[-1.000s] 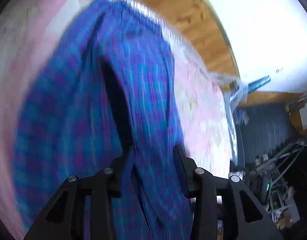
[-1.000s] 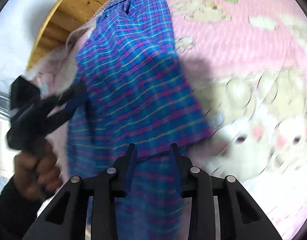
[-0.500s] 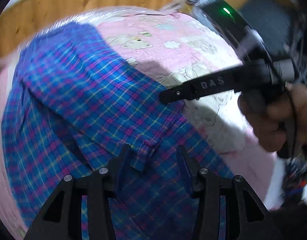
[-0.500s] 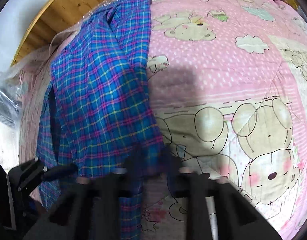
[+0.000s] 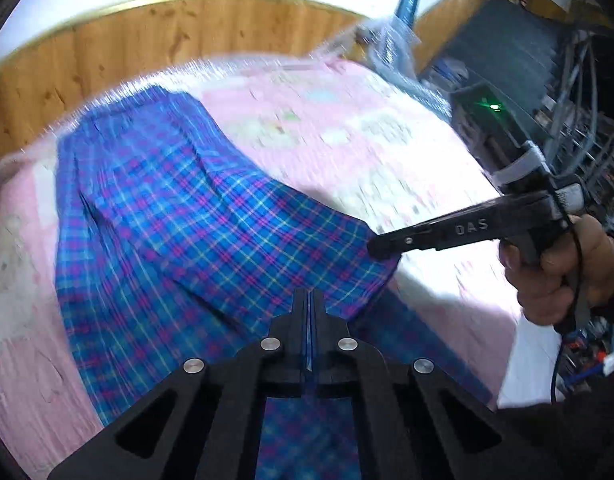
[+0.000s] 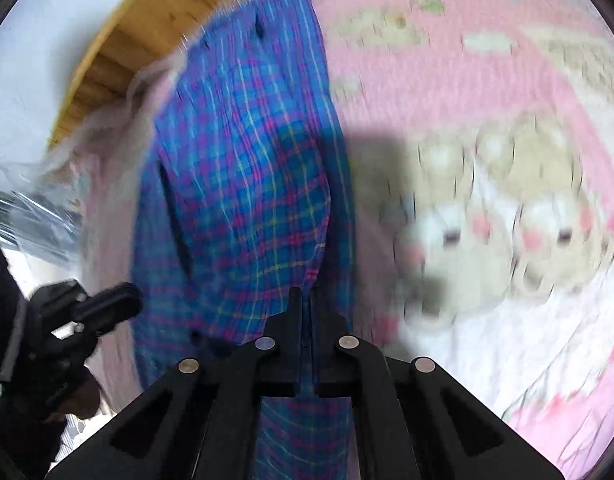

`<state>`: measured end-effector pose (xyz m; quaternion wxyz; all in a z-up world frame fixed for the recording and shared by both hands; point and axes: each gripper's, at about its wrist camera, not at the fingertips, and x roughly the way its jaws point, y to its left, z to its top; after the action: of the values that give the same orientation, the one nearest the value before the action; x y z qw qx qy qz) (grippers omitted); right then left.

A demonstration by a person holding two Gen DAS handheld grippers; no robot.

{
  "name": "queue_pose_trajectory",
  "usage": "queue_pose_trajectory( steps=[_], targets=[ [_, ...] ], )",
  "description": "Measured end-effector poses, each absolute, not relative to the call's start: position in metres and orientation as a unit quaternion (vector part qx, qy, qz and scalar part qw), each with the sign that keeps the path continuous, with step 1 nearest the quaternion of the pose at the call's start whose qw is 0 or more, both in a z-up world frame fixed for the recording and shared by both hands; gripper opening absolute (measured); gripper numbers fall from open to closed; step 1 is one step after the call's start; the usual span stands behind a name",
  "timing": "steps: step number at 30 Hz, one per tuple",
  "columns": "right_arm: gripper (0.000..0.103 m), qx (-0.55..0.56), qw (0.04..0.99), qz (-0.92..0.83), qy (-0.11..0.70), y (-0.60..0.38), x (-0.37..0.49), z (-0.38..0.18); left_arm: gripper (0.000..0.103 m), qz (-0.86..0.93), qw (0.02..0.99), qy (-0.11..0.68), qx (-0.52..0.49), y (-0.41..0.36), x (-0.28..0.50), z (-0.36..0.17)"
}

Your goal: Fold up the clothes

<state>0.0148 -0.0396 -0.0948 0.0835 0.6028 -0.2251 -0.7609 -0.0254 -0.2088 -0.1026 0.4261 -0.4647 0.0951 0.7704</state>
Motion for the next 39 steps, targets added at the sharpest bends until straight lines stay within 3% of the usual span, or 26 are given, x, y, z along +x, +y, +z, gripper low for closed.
queue_pose_trajectory(
  steps=[7,10,13,16,20,25,29,32,34,36,39],
  targets=[
    [0.005,0.638,0.102,-0.737,-0.199,-0.056,0.013,-0.117,0.001,0.741,0.415,0.106,-0.518,-0.205,-0.007,-0.141],
    [0.007,0.649,0.129,-0.729,-0.178,-0.056,0.007,-0.109,0.001,0.752,0.414,0.068,-0.509,-0.214,-0.008,-0.129],
    [0.018,0.623,0.122,-0.757,-0.154,-0.046,0.003,-0.08,0.003,0.764,0.419,0.012,-0.49,-0.23,-0.014,-0.108],
    [0.019,0.592,0.112,-0.787,-0.135,-0.038,-0.006,-0.055,0.004,0.77,0.42,-0.037,-0.479,-0.24,-0.023,-0.1],
    [0.019,0.566,0.131,-0.806,-0.114,-0.039,-0.057,-0.038,0.005,0.764,0.418,-0.081,-0.486,-0.231,-0.038,-0.112],
    [0.019,0.519,0.16,-0.837,-0.072,-0.052,-0.165,-0.017,0.006,0.744,0.412,-0.077,-0.521,-0.207,-0.034,-0.143],
    [0.024,0.505,0.175,-0.844,-0.047,-0.066,-0.261,-0.035,0.005,0.72,0.376,-0.072,-0.579,-0.2,-0.023,-0.182],
    [0.024,0.529,0.183,-0.829,-0.005,-0.08,-0.304,-0.069,0.006,0.713,0.353,-0.115,-0.595,-0.208,-0.015,-0.193],
    [0.024,0.553,0.181,-0.812,0.034,-0.089,-0.318,-0.1,0.006,0.712,0.34,-0.132,-0.6,-0.213,-0.01,-0.191],
    [0.031,0.525,0.182,-0.829,0.064,-0.095,-0.315,-0.104,0.006,0.719,0.338,-0.142,-0.591,-0.221,-0.003,-0.179],
    [0.031,0.53,0.162,-0.832,0.036,-0.088,-0.296,-0.093,0.006,0.742,0.317,-0.151,-0.572,-0.249,0.005,-0.157]
  ],
)
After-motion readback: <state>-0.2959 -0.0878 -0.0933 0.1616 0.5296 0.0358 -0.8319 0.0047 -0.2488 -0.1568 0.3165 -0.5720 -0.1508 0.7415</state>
